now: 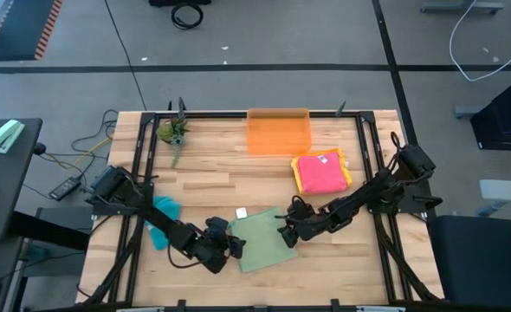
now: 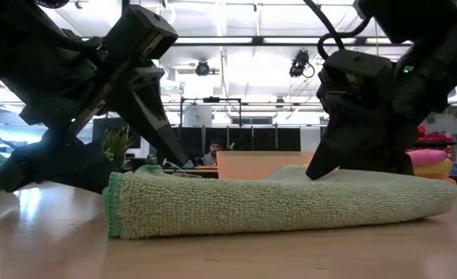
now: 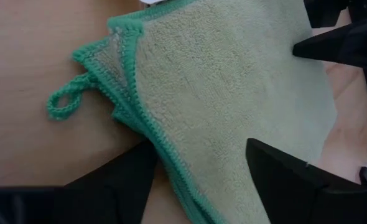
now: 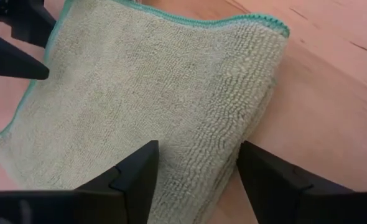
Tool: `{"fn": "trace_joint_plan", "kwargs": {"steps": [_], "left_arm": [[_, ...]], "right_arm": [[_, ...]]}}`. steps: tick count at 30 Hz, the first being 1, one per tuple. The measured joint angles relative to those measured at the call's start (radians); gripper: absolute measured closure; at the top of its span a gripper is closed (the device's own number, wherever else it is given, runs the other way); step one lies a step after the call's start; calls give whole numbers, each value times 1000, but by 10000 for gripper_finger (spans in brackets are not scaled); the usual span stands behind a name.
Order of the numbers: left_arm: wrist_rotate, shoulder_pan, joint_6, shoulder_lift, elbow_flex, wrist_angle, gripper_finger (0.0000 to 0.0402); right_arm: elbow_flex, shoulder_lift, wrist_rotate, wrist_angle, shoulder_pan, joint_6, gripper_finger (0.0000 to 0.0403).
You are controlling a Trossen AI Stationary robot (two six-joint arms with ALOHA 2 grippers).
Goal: Fold microfiber towels
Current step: Stack the green microfiber cloth on top of the pink microfiber cloth
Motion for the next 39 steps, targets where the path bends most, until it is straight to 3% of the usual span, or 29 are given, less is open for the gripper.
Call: {"fn": "trace_joint_plan", "kwargs": {"steps": [4,10,14,18,22,28,35,39], "left_arm": [[1,2,0,12,0,-1,178],[0,2,19,22,-2,1,252],[-3,5,40,25,-4,-1,316],[-14,5,88,27,-4,2,382],[-68,5,174,16,-6,49,378],[-158,28,351,-42,-6,183,388],[-169,132,651,-73,-2,441,385],[-126,208,765,-78,42,471,388]], "right_arm": [[0,20,4,14,-1,-1,207],[0,27,5,13,-3,-12,289],[0,30,6,10,-3,-43,350],[0,28,8,13,-2,-66,382],[-3,-5,3,1,3,-102,393],[-3,-164,41,-101,25,-133,395],[-3,-404,131,-373,24,-139,396],[-2,-578,141,-502,4,-151,396]]}}
